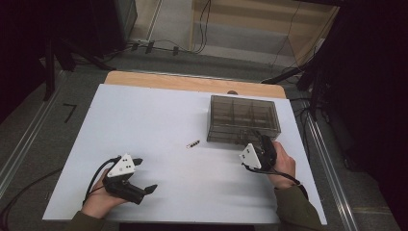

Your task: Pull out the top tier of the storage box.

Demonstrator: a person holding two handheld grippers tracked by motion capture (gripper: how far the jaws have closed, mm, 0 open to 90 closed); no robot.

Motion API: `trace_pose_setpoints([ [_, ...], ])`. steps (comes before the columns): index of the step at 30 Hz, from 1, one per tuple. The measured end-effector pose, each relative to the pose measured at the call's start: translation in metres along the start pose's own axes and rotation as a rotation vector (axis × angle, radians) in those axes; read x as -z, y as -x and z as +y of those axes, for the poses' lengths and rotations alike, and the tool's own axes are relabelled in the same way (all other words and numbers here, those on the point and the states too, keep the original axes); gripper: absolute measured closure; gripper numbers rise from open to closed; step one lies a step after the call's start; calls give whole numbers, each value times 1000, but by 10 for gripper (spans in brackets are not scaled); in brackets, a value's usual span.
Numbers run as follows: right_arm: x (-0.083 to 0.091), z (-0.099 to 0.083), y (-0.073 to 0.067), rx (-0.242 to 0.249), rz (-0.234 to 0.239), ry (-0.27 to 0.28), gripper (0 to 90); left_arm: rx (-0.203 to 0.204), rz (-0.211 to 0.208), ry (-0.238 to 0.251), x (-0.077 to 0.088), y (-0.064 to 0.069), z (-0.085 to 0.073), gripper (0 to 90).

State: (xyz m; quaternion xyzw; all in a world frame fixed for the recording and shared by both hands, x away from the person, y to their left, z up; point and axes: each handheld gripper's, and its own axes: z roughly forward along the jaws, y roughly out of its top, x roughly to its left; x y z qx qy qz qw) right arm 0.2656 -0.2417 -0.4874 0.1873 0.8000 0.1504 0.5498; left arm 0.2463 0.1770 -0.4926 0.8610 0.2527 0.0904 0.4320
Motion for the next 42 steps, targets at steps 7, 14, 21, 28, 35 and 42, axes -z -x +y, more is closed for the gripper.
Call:
trace_pose_setpoints([
  [7,-1,0,-1,12,-7,-2,520,2,3,0,0,0,0,0],
  [14,-2,0,-3,28,-11,-9,572,3,4,0,1,-1,0,0],
  [21,-4,-1,-5,37,-15,-17,611,3,5,-1,1,-1,0,0],
  [28,-6,-1,-6,52,-28,-22,642,4,5,-2,1,-1,0,0],
  [35,-8,0,-7,50,-38,-21,685,3,5,-2,1,-1,-1,0],
  [42,-9,0,-8,57,-57,-24,715,4,5,-2,1,-1,0,0],
])
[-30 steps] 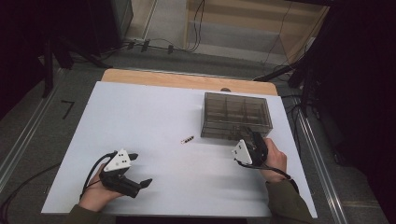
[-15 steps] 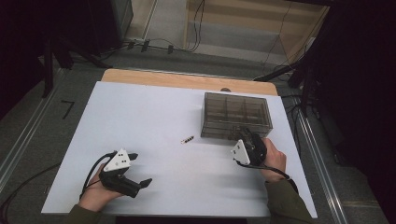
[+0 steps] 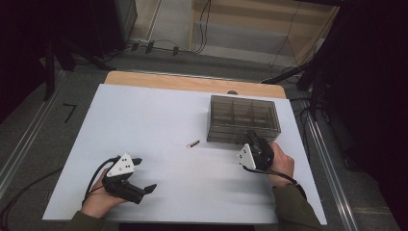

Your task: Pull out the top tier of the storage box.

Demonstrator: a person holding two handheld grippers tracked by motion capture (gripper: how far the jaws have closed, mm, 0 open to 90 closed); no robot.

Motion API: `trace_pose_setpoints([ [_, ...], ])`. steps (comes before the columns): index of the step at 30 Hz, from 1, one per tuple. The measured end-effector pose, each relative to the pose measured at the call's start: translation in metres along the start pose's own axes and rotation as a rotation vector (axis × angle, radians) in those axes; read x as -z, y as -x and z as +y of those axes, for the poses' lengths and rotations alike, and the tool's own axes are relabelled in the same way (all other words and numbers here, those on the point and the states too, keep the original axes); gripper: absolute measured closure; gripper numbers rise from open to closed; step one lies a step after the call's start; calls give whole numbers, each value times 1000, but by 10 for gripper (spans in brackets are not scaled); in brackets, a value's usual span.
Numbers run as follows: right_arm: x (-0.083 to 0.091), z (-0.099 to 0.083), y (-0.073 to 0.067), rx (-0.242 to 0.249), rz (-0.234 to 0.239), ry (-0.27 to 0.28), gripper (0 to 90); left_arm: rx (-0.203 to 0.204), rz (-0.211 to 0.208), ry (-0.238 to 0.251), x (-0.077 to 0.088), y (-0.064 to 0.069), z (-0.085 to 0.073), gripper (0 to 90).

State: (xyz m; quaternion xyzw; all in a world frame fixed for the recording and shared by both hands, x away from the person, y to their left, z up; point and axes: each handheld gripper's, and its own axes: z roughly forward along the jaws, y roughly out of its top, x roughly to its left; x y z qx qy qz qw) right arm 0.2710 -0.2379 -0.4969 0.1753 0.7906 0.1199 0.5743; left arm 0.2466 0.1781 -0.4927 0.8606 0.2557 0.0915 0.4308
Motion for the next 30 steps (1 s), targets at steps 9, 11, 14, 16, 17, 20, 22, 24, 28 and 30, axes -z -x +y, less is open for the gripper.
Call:
trace_pose_setpoints([
  [9,0,0,0,7,-20,-5,771,-1,0,0,0,0,0,0],
  [11,0,0,0,6,-22,-5,775,-3,1,1,0,0,0,0],
  [14,0,0,0,-3,-20,-4,778,-3,0,0,0,0,0,0],
  [16,1,-1,0,-2,-17,-4,779,-3,1,0,0,0,0,0],
  [17,1,-1,0,-3,-17,-3,779,-3,1,0,0,0,0,0],
  [20,1,-1,0,-5,-19,-2,780,-4,2,0,0,0,0,0],
  [22,1,-1,0,-2,-18,-3,780,-4,3,-1,0,0,0,0],
  [24,2,-1,0,0,-17,-2,781,-4,2,0,1,0,0,0],
  [28,3,-1,0,2,-19,-2,781,-4,3,0,1,0,0,0],
  [30,4,-1,-1,5,-16,-3,781,-4,4,0,1,0,0,0],
])
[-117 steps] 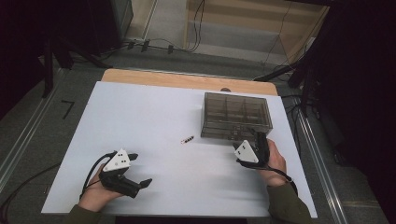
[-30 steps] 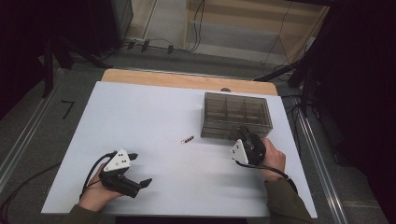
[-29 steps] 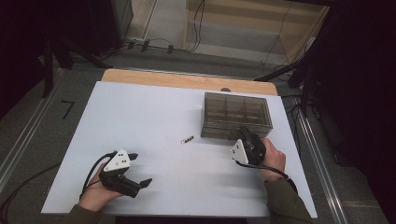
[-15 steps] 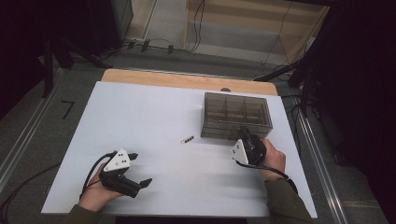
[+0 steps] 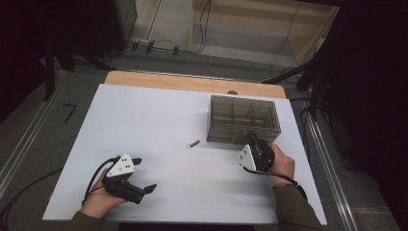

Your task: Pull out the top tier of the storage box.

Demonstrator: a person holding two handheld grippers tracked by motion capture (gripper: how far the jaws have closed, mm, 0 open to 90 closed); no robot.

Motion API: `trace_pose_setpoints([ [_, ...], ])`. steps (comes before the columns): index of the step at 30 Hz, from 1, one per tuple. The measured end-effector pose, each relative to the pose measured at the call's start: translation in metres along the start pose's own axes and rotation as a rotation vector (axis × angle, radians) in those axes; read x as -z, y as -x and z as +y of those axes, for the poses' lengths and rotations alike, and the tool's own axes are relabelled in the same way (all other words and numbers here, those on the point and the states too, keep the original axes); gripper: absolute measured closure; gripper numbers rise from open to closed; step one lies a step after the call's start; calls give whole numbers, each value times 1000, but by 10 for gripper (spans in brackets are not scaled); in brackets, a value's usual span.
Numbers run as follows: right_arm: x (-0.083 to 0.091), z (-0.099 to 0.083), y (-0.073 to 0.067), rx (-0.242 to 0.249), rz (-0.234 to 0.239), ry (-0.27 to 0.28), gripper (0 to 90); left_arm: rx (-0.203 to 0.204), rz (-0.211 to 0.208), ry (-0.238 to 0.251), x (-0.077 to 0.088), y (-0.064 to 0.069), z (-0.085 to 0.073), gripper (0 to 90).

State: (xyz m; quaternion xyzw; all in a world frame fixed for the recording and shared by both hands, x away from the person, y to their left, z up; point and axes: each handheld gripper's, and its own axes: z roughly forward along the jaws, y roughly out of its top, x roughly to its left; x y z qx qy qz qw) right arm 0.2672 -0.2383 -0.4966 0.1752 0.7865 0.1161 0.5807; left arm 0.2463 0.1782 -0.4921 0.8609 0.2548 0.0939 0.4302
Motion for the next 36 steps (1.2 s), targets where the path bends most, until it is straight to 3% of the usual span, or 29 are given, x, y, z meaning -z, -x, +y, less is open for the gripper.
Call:
trace_pose_setpoints([
  [18,5,0,-2,36,-10,0,782,0,1,1,1,0,0,0],
  [36,14,-1,-5,42,-12,1,782,2,2,3,1,0,0,0],
])
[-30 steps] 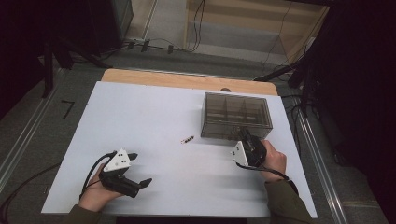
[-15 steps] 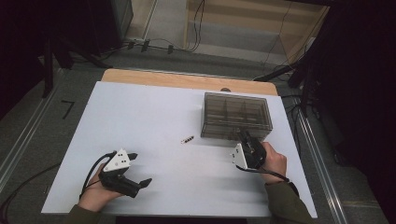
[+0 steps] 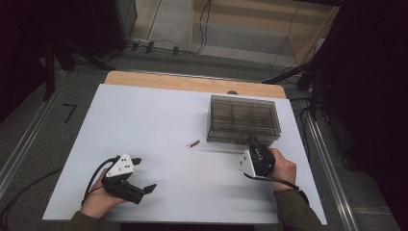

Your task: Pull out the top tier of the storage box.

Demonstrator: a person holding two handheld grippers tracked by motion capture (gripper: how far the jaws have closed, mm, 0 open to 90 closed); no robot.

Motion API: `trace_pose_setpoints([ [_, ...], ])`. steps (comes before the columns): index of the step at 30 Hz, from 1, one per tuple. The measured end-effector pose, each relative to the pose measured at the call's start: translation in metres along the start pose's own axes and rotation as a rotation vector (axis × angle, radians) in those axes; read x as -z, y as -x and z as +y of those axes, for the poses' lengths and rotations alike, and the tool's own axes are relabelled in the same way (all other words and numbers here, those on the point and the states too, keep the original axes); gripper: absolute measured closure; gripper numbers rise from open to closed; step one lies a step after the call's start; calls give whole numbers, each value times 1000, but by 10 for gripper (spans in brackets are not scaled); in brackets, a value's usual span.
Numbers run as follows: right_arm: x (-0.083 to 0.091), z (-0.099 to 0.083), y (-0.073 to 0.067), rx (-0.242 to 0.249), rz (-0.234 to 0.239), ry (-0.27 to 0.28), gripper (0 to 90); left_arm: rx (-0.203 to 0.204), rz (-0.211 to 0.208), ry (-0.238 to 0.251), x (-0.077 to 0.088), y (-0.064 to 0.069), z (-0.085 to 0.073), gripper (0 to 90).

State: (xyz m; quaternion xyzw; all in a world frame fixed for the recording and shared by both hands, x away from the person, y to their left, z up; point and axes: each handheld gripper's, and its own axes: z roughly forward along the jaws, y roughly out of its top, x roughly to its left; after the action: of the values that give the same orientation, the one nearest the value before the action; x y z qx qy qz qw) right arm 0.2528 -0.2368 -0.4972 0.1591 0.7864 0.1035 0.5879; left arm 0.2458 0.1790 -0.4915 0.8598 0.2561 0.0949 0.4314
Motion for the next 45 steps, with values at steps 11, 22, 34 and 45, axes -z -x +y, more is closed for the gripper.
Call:
trace_pose_setpoints([
  [11,6,0,-2,6,-2,0,782,1,-2,1,0,0,0,0],
  [22,9,0,-4,17,-10,-3,768,0,-2,1,0,1,0,0],
  [34,20,-1,-7,4,6,7,587,-5,-1,-4,0,1,0,0],
  [45,31,-10,-9,-26,1,0,453,-6,1,-8,0,1,0,0],
])
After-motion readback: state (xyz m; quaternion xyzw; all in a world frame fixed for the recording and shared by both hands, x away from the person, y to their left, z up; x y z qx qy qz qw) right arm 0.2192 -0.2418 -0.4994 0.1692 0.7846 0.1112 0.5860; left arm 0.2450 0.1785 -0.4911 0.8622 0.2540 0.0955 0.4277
